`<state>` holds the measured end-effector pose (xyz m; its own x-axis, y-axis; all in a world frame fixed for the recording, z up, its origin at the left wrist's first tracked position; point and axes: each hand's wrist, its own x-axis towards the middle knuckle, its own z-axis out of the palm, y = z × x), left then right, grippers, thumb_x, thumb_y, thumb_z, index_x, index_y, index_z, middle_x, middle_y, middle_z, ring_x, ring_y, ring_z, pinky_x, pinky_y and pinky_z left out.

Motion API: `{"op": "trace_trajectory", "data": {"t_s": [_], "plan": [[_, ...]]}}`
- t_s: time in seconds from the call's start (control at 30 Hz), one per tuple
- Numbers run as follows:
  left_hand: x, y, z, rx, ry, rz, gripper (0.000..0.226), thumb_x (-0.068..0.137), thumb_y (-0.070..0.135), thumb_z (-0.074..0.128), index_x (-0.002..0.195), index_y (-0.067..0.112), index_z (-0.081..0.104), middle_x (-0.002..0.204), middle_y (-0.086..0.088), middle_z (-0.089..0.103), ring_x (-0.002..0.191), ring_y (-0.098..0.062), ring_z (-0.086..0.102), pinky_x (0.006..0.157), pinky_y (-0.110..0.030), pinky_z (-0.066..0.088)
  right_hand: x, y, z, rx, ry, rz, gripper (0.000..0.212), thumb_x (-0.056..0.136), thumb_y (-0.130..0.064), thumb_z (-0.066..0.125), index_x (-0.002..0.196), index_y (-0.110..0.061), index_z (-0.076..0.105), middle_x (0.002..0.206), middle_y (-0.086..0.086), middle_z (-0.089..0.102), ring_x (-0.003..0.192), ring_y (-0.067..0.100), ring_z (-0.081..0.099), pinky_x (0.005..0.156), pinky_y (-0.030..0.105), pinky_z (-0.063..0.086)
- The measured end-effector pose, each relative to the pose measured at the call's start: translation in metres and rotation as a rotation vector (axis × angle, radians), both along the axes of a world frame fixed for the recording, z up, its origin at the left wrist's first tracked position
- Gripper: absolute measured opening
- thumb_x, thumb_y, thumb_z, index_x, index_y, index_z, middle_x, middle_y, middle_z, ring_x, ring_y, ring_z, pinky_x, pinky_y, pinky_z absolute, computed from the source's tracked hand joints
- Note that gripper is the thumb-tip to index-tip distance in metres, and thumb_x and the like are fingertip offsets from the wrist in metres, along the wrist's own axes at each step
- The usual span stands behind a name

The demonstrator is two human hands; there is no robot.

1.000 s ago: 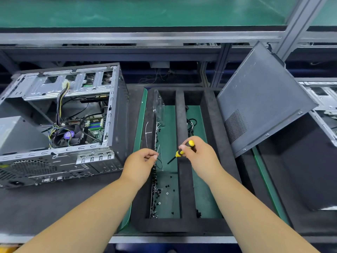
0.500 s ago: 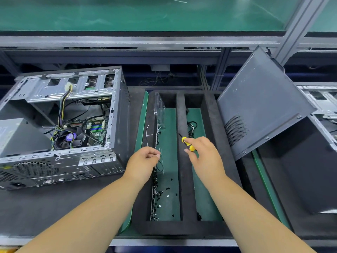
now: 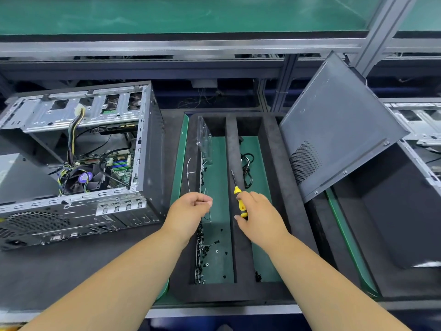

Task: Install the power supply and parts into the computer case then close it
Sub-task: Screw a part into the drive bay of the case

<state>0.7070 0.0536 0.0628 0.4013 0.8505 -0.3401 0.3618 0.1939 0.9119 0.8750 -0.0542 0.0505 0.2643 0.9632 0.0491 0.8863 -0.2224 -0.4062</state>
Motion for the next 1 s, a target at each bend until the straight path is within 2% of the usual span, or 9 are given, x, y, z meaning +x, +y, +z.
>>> {"op": "trace_trajectory", "data": {"t_s": [0.23, 0.47, 0.53, 0.6, 0.7, 0.77, 0.87, 0.93, 1.0], "plan": [[0.004, -0.002, 0.004, -0.052, -0.041, 0.012, 0.015, 0.088, 0.011, 0.061, 0.088, 0.021, 0.072, 0.087, -0.001, 0.071, 0.075, -0.010, 0.061, 0.072, -0.024, 0.050, 0.000, -0.001, 0.001, -0.007, 0.035, 0.001, 0.047, 0.092, -0.036, 0.063, 0.132, -0.021, 0.043, 0.095, -0.007, 0.049, 0.090, 0.016, 0.045, 0.073, 0.028, 0.044], [0.007, -0.005, 0.016, -0.146, -0.118, 0.013, 0.010, 0.090, 0.009, 0.062, 0.092, 0.014, 0.071, 0.087, -0.005, 0.070, 0.077, -0.013, 0.062, 0.079, -0.030, 0.052, 0.001, 0.000, 0.009, 0.033, 0.055, -0.040, 0.039, 0.091, -0.042, 0.061, 0.123, -0.023, 0.048, 0.097, -0.008, 0.053, 0.093, 0.015, 0.051, 0.074, 0.032, 0.050], [0.009, -0.005, 0.022, -0.184, -0.165, 0.014, 0.010, 0.091, 0.007, 0.061, 0.094, 0.011, 0.070, 0.087, -0.004, 0.071, 0.077, -0.012, 0.063, 0.076, -0.027, 0.053, 0.002, 0.003, 0.017, 0.084, 0.120, -0.071, 0.035, 0.093, -0.041, 0.059, 0.124, -0.025, 0.052, 0.100, -0.011, 0.054, 0.096, 0.011, 0.050, 0.078, 0.031, 0.050], [0.011, -0.005, 0.031, -0.215, -0.223, 0.010, 0.009, 0.092, 0.006, 0.061, 0.096, 0.009, 0.069, 0.086, -0.003, 0.071, 0.077, -0.011, 0.064, 0.072, -0.024, 0.053, 0.000, 0.009, 0.032, 0.134, 0.268, -0.099, 0.025, 0.094, -0.036, 0.059, 0.118, -0.029, 0.058, 0.096, -0.015, 0.055, 0.088, 0.006, 0.051, 0.077, 0.030, 0.051], [0.015, -0.003, 0.046, -0.253, -0.313, 0.000, 0.008, 0.093, 0.006, 0.060, 0.096, 0.008, 0.067, 0.084, -0.003, 0.071, 0.076, -0.011, 0.064, 0.069, -0.021, 0.053, -0.006, 0.021, 0.056, 0.217, 0.490, -0.119, 0.015, 0.093, -0.029, 0.058, 0.102, -0.040, 0.063, 0.093, -0.016, 0.060, 0.082, 0.002, 0.055, 0.069, 0.016, 0.049], [0.015, 0.000, 0.054, -0.268, -0.354, 0.005, 0.008, 0.094, 0.007, 0.059, 0.095, 0.008, 0.067, 0.082, -0.002, 0.070, 0.074, -0.011, 0.063, 0.068, -0.021, 0.053, -0.005, 0.029, 0.066, 0.243, 0.453, -0.143, 0.018, 0.094, -0.024, 0.056, 0.095, -0.041, 0.063, 0.094, -0.016, 0.060, 0.083, 0.001, 0.057, 0.069, 0.016, 0.047], [0.011, 0.005, 0.061, -0.281, -0.374, 0.034, 0.008, 0.095, 0.007, 0.058, 0.095, 0.008, 0.066, 0.080, -0.001, 0.069, 0.070, -0.009, 0.062, 0.066, -0.021, 0.052, 0.003, 0.038, 0.064, 0.082, 0.266, -0.242, 0.010, 0.093, -0.030, 0.059, 0.103, -0.030, 0.060, 0.098, -0.011, 0.057, 0.087, 0.010, 0.060, 0.072, 0.027, 0.046], [0.007, 0.007, 0.062, -0.285, -0.375, 0.051, 0.008, 0.095, 0.007, 0.058, 0.095, 0.009, 0.066, 0.080, -0.001, 0.069, 0.069, -0.008, 0.062, 0.066, -0.020, 0.052, 0.002, 0.041, 0.053, -0.146, 0.219, -0.329, 0.034, 0.086, -0.043, 0.068, 0.109, -0.022, 0.053, 0.101, -0.004, 0.054, 0.088, 0.017, 0.059, 0.070, 0.031, 0.044], [0.003, 0.010, 0.061, -0.286, -0.377, 0.067, 0.008, 0.095, 0.007, 0.057, 0.094, 0.009, 0.065, 0.080, -0.002, 0.069, 0.069, -0.008, 0.062, 0.065, -0.020, 0.051, -0.004, 0.041, 0.039, -0.294, 0.179, -0.329, 0.050, 0.080, -0.046, 0.074, 0.112, -0.018, 0.046, 0.103, -0.001, 0.053, 0.089, 0.021, 0.058, 0.069, 0.032, 0.044]]}}
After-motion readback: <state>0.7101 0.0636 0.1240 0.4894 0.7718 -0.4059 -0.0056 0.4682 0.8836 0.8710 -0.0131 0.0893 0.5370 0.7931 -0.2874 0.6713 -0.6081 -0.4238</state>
